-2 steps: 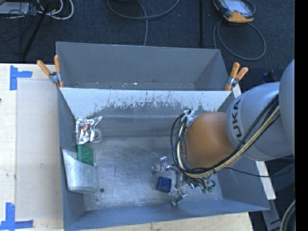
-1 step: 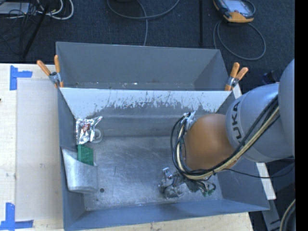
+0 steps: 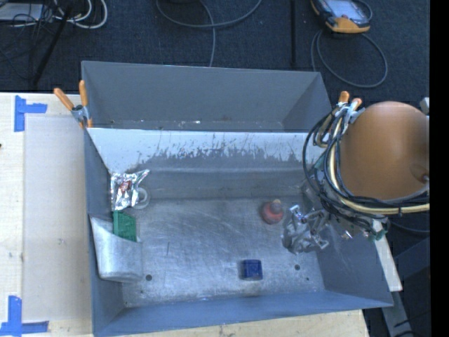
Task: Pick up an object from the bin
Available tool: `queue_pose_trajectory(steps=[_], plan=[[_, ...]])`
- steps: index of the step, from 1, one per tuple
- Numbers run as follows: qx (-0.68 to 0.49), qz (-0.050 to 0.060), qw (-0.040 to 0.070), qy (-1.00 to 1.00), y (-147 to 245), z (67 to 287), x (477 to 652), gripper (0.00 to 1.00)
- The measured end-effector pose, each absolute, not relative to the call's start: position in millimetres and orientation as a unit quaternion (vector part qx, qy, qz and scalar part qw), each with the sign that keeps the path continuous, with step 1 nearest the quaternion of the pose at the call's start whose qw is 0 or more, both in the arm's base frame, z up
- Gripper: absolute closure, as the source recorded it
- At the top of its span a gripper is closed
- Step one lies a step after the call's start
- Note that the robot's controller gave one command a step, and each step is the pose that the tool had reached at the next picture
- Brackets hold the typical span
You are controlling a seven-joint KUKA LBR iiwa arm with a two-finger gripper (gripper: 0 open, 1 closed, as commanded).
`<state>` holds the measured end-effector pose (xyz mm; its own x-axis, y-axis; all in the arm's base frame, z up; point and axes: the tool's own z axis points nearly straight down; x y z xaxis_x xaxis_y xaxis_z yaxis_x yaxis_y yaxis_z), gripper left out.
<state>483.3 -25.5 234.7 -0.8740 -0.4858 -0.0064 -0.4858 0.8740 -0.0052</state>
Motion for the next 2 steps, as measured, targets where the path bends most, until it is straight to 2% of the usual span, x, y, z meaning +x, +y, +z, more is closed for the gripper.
queue_pose_trajectory(steps=[1, 2], plan=[[-0.25, 0.001, 0.0, 0.968, -24.5, 230.6, 481.7, 0.0], [-0.353, 0.002, -0.004, 0.936, 35.9, 83.1, 496.2, 0.0]])
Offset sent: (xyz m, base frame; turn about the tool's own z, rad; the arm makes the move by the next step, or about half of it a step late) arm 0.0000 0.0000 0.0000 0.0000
